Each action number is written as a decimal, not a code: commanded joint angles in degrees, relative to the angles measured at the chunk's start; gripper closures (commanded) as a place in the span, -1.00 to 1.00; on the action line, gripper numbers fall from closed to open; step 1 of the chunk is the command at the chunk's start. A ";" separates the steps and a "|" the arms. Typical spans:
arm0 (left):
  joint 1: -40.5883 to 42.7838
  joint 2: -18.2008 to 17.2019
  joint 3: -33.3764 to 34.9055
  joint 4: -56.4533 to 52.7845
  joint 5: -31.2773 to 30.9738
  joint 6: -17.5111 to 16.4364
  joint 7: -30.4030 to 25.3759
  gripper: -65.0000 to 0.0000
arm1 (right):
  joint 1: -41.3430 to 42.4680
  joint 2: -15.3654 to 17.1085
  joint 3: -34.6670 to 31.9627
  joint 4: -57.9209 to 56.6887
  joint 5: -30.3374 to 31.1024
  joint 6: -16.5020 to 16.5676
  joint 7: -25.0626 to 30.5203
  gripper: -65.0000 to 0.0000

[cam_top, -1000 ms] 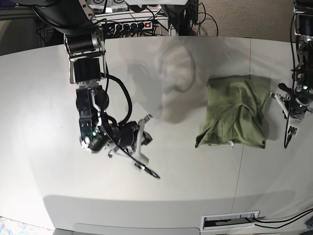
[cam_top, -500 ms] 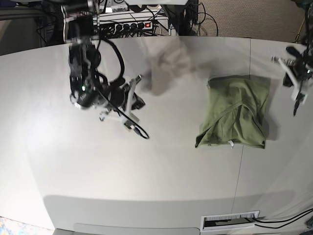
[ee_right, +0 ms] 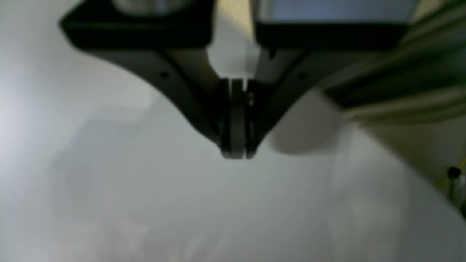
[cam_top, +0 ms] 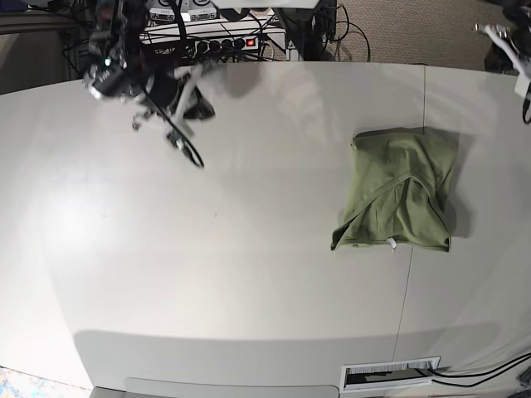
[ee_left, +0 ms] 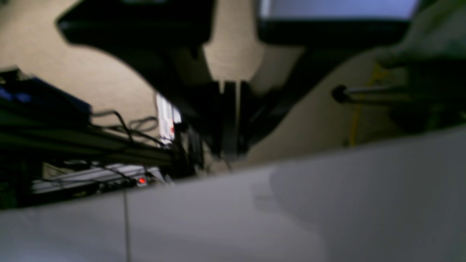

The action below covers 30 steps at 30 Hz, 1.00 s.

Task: Fold the T-shirt properly

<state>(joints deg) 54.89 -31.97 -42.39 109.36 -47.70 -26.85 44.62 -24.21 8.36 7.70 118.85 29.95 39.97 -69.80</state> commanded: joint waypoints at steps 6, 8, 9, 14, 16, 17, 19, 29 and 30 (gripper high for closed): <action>7.15 1.46 -0.66 0.63 -1.68 -0.52 -0.22 1.00 | -10.01 0.22 4.02 6.80 0.90 0.03 1.20 1.00; 8.94 1.75 -0.66 0.63 -2.16 -2.67 0.00 1.00 | -13.18 0.20 5.18 8.07 0.92 0.03 1.25 1.00; 9.75 1.84 -0.66 0.61 -2.51 -3.23 0.07 1.00 | -14.62 0.20 5.66 8.44 0.92 0.03 1.25 1.00; 13.49 1.81 -0.55 0.04 -3.26 -3.23 0.04 1.00 | -21.62 0.20 6.64 8.66 0.90 0.03 1.22 1.00; 14.75 1.84 -0.50 -0.87 -4.24 -3.26 0.44 1.00 | -24.28 0.24 6.64 8.66 0.63 0.03 1.20 1.00; 15.34 1.81 -0.50 -1.60 -4.96 -3.28 0.50 1.00 | -25.62 0.22 6.67 8.66 0.13 0.03 1.22 1.00; 15.91 1.88 -0.48 -3.45 -5.70 -4.31 0.48 1.00 | -28.26 0.22 6.64 8.63 -0.48 0.03 1.29 1.00; 12.11 1.95 6.05 -20.76 -8.02 -12.26 0.35 1.00 | -35.87 0.24 6.64 4.13 -10.62 0.03 8.20 1.00; 10.86 1.90 7.82 -22.71 -7.96 -12.28 -0.17 1.00 | -35.78 0.24 6.64 1.92 -11.67 0.03 9.77 1.00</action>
<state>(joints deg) 64.55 -29.58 -34.04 86.15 -55.22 -38.87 44.40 -59.05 8.38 14.11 120.01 17.87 39.97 -59.70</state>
